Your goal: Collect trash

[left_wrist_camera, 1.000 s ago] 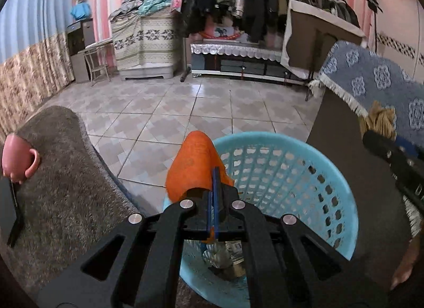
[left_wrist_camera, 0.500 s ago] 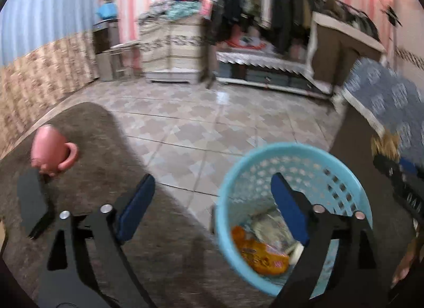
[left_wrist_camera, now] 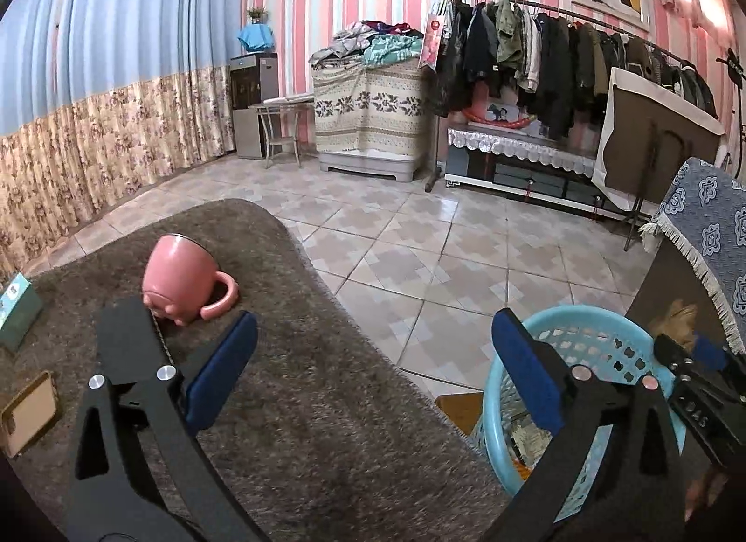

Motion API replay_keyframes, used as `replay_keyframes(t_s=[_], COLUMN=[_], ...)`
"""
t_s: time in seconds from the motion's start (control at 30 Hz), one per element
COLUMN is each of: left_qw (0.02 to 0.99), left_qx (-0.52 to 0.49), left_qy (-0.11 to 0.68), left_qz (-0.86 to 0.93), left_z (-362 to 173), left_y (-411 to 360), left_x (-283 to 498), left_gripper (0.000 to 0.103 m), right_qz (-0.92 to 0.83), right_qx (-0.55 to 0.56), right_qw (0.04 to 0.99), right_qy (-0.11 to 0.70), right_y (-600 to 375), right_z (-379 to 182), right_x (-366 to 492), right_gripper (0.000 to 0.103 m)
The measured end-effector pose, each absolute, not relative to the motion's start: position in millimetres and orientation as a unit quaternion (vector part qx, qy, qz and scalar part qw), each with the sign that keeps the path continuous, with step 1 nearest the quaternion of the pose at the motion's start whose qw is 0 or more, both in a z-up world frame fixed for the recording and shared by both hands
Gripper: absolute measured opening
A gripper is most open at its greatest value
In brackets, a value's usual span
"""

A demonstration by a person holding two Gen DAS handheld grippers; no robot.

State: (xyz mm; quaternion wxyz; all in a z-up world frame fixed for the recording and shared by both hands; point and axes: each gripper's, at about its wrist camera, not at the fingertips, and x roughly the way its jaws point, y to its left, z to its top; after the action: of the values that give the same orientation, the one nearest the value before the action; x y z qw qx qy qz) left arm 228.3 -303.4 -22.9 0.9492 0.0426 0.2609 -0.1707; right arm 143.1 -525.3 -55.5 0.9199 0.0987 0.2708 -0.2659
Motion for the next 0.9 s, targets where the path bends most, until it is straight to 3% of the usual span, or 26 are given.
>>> replay_keyframes(t_s=[0.3, 0.6, 0.9], left_qw=[0.954, 0.965, 0.969], left_qx=[0.039, 0.034, -0.004], left_qy=[0.260, 0.245, 0.240], left_qz=[-0.146, -0.090, -0.052], left_z=[-14, 5, 7], left_y=[-255, -176, -99], left_x=[198, 146, 97], left_gripper=[0.097, 0.098, 0.098], right_qz=[-0.254, -0.170, -0.085], right_qx=[0.080, 0.093, 0.059], right_qw=[0.927, 0.956, 0.966], right_qy=[0.263, 0.221, 0.238], right_y=[-510, -454, -366], right_z=[-51, -13, -27], right_x=[137, 111, 79], right_gripper=[0.098, 0.099, 0.099])
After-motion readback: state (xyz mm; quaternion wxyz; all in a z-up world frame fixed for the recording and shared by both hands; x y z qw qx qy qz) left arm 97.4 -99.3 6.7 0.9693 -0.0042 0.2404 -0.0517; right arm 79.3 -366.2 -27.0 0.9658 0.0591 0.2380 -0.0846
